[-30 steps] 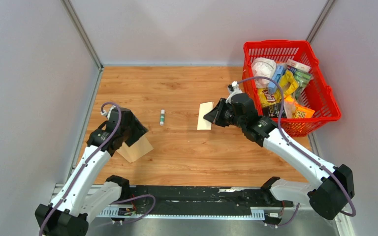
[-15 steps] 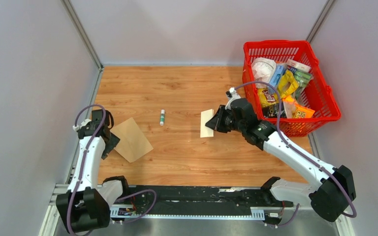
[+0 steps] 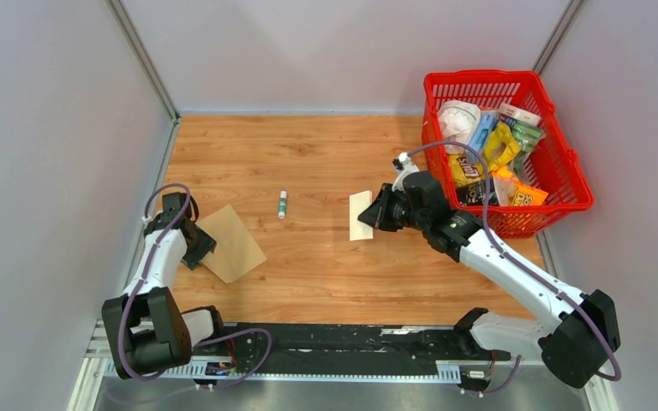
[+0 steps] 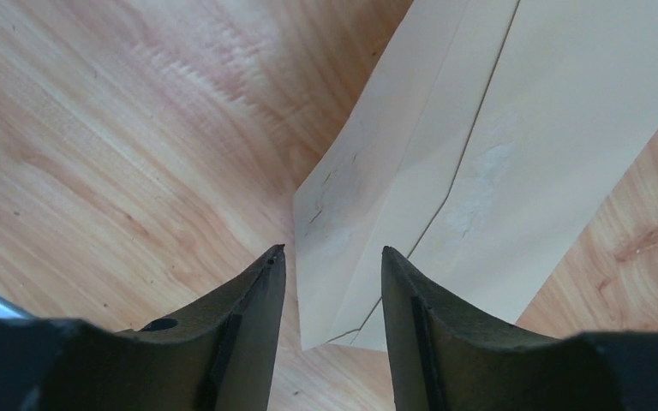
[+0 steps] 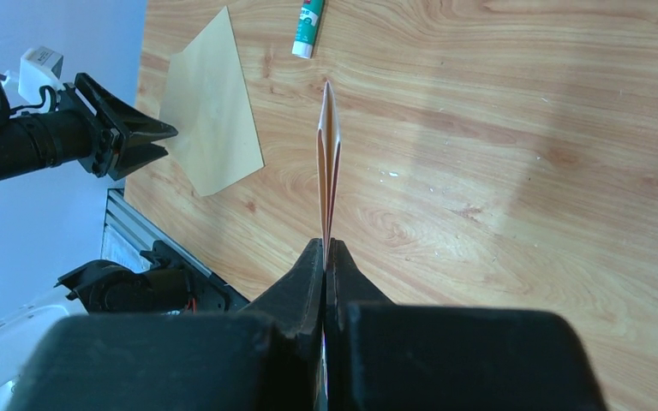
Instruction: Place the letter into the envelope and seal it
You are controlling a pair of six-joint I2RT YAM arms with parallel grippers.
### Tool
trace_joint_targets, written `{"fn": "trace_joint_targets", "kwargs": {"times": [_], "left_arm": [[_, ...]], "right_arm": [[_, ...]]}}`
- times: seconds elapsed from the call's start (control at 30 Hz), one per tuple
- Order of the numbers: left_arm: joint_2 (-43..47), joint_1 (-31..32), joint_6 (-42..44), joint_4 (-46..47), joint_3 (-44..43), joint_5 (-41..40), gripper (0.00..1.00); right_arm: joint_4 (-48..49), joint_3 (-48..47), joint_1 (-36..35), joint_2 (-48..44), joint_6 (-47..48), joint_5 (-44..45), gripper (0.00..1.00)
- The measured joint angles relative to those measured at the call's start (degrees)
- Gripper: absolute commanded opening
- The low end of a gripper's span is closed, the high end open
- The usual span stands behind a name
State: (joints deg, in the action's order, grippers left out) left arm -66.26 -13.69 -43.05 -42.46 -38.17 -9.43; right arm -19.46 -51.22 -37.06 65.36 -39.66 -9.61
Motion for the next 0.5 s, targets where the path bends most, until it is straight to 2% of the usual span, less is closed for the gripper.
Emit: {"fn": "trace_joint_targets", "kwargs": {"times": [0.07,0.27,0.5], "left_arm": [[-0.66,-0.33,0.39,1.95,0.00,0.15,0.49],[-3.69,-1.97,1.16,4.09,-0.02,-0.22,0.49],[-3.37,-2.32,1.84,4.24,-0.02,-0.94,0.55]], "right_arm": [[0.02,0.00,0.00,-0.24,0.20,0.02,0.00],[0.02,0.00,0.00,-1.07,0.57,-0.17,0.00],[0.02,0.26,0.00,-1.07,0.57,-0.61,0.00]]}}
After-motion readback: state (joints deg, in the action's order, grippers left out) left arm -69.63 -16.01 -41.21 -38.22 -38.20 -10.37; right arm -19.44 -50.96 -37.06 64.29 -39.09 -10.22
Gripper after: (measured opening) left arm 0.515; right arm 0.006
